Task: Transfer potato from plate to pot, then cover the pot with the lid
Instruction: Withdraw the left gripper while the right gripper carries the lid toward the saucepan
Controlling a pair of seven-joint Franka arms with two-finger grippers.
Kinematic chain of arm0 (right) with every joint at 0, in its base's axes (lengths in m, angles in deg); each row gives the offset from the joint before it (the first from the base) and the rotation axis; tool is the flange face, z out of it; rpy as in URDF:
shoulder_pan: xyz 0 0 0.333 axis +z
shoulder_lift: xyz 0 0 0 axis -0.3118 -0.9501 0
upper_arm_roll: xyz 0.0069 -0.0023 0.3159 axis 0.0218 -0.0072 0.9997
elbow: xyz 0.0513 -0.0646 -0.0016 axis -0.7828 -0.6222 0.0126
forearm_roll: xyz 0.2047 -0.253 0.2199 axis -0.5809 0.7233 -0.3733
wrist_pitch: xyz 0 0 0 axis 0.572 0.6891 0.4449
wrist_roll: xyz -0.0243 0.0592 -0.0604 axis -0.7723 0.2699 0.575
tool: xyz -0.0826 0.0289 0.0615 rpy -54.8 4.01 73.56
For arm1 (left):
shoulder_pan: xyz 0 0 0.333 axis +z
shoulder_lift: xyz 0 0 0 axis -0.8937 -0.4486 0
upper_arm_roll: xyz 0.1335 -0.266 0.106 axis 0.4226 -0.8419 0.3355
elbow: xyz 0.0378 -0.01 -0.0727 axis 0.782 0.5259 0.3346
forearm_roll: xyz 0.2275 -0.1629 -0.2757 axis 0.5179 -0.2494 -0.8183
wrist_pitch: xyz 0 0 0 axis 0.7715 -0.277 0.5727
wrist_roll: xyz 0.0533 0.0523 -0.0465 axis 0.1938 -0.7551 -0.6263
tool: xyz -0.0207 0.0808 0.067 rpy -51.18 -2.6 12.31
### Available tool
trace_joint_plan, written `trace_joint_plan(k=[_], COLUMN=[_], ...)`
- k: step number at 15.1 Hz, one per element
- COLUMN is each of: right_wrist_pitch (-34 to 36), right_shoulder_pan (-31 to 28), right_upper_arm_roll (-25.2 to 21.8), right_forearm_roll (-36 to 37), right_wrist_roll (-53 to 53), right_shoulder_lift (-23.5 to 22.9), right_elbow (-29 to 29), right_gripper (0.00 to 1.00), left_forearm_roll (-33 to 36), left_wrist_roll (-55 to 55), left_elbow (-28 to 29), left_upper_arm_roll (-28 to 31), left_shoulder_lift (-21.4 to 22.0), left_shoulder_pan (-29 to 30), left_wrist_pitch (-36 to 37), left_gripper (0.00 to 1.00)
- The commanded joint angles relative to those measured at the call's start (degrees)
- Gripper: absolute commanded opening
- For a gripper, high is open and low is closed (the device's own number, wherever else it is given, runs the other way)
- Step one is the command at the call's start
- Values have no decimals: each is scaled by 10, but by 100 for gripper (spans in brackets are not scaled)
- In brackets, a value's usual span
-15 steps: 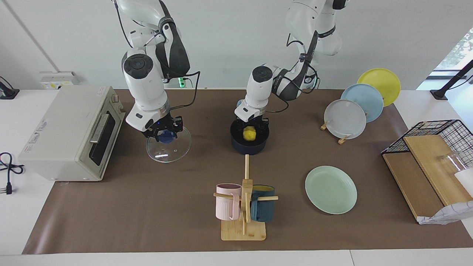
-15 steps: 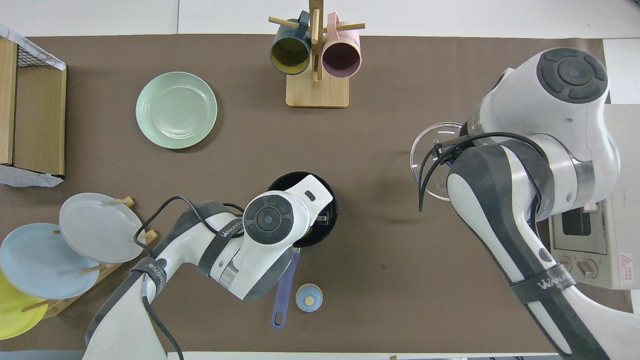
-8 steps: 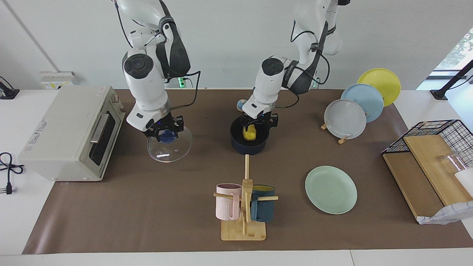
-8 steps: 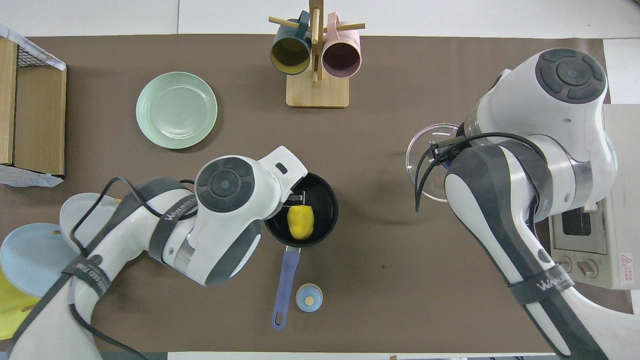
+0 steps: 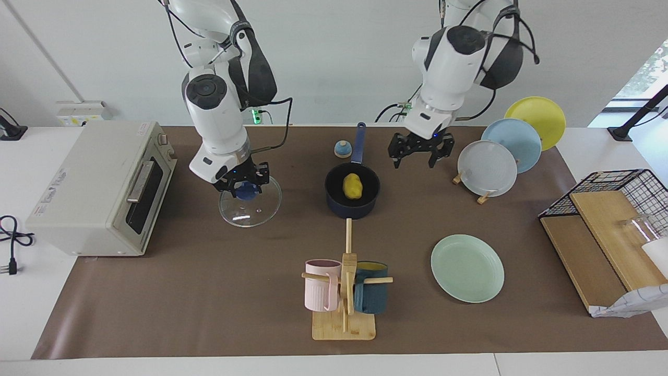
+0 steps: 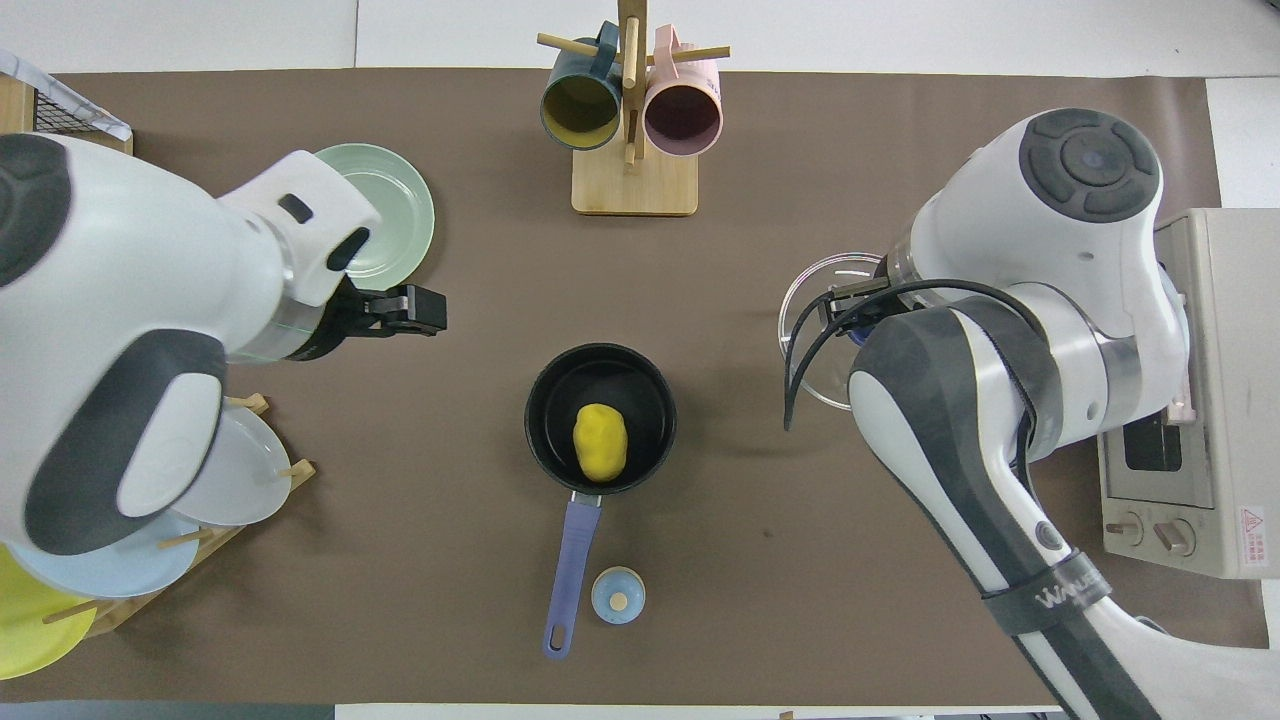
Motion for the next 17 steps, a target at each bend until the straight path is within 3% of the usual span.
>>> trace_joint_plan(k=[1, 7, 12, 13, 17], right_wrist_pitch=[14, 10, 14, 26, 34], right_shoulder_pan=[47, 136, 215, 223, 215], right_upper_arm_roll=[1, 0, 0, 0, 1], right_forearm_roll=[-9, -37, -16, 0, 33], right_wrist_roll=[102, 224, 326, 331, 321], right_shoulder_lift=[-23, -46, -146, -158, -157], right_elbow=[56, 118, 198, 220, 211], right_gripper=[0, 0, 0, 0, 0], left_forearm_roll=[5, 10, 11, 12, 32], left_wrist_roll=[-101, -136, -132, -131, -111], left_elbow=[-16, -20, -62, -63, -36], left_upper_arm_roll=[-9, -9, -8, -8, -4], left_shoulder_lift=[0, 4, -6, -7, 8], left_shoulder_pan=[75, 107, 103, 100, 93], left_wrist_pitch=[37, 61, 102, 109, 129], left_gripper=[100, 100, 100, 100, 100])
